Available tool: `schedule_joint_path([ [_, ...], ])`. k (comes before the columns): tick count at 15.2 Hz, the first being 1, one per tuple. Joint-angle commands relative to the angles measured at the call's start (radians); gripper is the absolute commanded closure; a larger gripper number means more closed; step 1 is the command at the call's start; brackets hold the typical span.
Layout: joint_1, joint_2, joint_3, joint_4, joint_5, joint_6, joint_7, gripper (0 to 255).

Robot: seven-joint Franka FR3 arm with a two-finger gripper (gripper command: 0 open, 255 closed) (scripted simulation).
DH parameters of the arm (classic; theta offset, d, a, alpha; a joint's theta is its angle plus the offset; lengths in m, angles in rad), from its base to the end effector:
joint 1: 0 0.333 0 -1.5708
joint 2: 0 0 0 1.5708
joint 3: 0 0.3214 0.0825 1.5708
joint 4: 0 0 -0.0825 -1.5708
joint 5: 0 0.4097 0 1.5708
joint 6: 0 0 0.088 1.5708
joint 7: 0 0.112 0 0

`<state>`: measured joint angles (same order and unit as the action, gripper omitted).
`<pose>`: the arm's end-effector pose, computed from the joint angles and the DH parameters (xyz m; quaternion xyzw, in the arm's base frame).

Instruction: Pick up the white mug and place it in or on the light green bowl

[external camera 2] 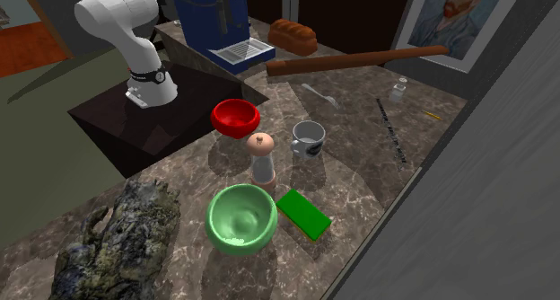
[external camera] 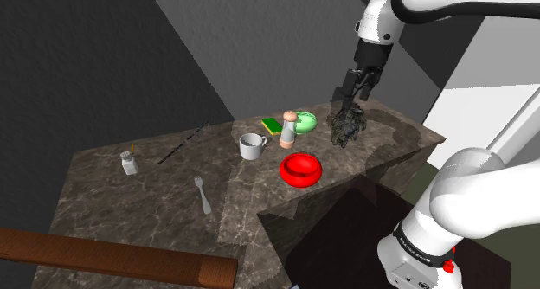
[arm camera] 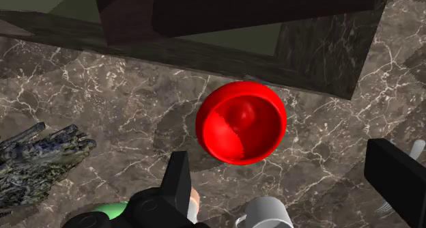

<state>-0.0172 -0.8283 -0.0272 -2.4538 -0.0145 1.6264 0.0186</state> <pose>0.3203 -0.0175 0.5590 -0.9996 0.0267 -0.0004 0.0028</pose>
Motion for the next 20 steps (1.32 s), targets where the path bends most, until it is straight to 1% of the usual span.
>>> schedule_joint_path([
  [1, 0.0, 0.0, 0.0, 0.0, 0.0, 0.0, 0.0, 0],
  [5, 0.009, 0.125, 0.022, -0.009, 0.012, 0.133, 0.027, 0],
  [10, 0.017, 0.302, 0.048, 0.014, 0.02, 0.287, 0.061, 0],
  [15, 0.022, 0.493, 0.071, 0.072, 0.018, 0.419, 0.095, 0],
  [20, 0.026, 0.691, 0.09, 0.165, 0.004, 0.523, 0.133, 0],
])
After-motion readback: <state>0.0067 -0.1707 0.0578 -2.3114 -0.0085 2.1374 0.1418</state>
